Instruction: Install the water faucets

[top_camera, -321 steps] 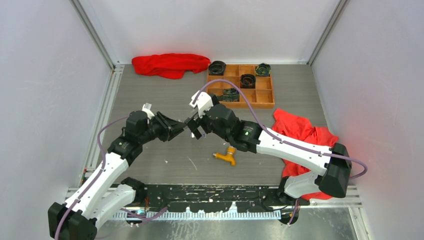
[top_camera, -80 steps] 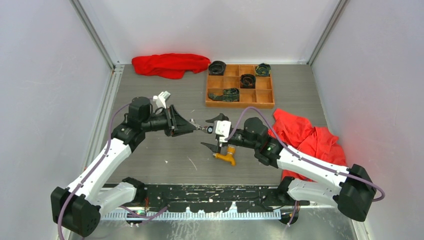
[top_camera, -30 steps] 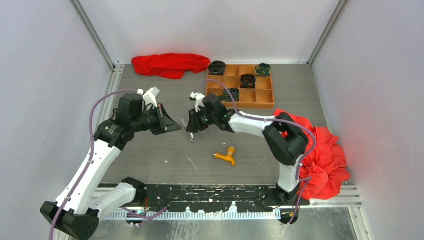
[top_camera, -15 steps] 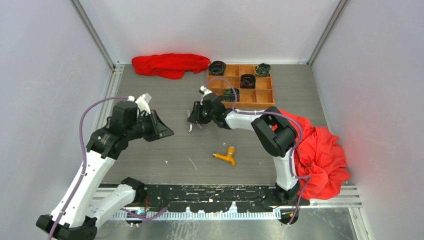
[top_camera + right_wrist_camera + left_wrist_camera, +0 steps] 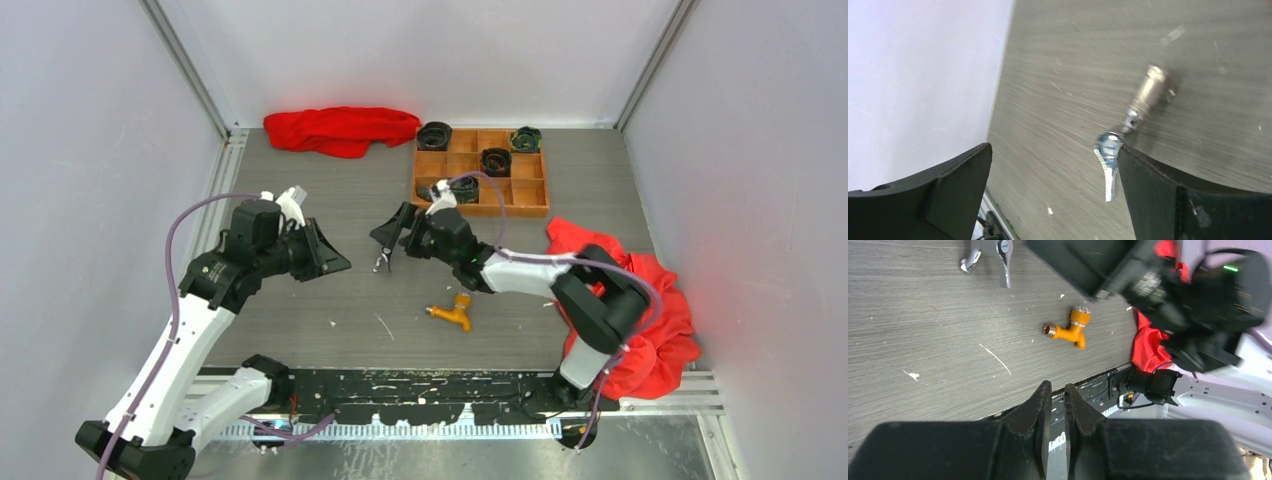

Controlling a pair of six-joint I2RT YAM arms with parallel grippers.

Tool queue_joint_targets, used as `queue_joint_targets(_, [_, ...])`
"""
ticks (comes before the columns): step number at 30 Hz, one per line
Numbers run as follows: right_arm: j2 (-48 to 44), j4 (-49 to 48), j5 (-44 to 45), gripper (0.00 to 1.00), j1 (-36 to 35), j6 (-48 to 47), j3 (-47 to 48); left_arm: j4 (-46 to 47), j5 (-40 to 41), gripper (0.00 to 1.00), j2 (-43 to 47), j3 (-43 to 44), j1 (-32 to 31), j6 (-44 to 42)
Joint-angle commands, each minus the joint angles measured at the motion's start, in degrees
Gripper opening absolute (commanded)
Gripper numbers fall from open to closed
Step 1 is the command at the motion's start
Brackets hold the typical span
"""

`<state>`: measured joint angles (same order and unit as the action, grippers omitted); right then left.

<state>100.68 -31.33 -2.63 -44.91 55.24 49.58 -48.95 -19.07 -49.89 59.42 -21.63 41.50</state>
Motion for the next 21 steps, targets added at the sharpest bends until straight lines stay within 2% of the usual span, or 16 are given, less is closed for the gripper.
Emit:
queue_joint_targets(1, [-15.57, 7.99, 10.71, 1.00, -0.26, -14.72, 0.69, 4.22, -0.78, 0.17, -1.09, 0.65, 0.11, -0.79])
queue_joint_targets(3, [-20.73, 17.26, 17.95, 1.00, -0.10, -20.17, 0.12, 4.95, -1.13, 0.18, -1.64, 0.78, 0.18, -0.92])
queue_joint_targets(5, [-23.76, 26.71, 29.00, 1.00, 1.60, -15.90, -0.77, 5.86, -1.77, 0.20, -2.31, 0.87, 0.17, -1.05])
queue_joint_targets(6, [-25.27, 31.35, 29.73, 1.00, 3.38, -14.40, -0.50, 6.62, -2.07, 0.21, -2.70, 0.81, 0.18, -1.00])
queue_joint_targets(9, [-31.89, 36.14, 30.31, 1.00, 5.43, -16.94, -3.96, 8.49, -3.12, 0.23, -4.30, 0.49, 0.18, -0.56])
queue_joint_targets(11, [-36.36, 37.91, 28.78, 1.00, 5.52, -19.22, -7.10, 9.83, -4.06, 0.24, -5.37, 0.33, 0.14, -0.16])
queue_joint_targets(15, [-42.59, 43.93, 25.59, 1.00, 5.57, -16.35, -10.29, 11.63, -6.45, 0.27, -7.00, -0.03, 0.18, 0.08])
queue_joint_targets(18, [-44.21, 43.53, 18.44, 1.00, 5.60, -12.72, -13.53, 12.28, -8.97, 0.30, -8.05, -0.48, -0.22, -0.52])
queue_joint_targets(21, [-42.98, 41.07, 13.48, 1.00, 5.31, -9.01, -16.80, 11.57, -7.04, 0.30, -8.54, -0.94, -0.60, -1.40])
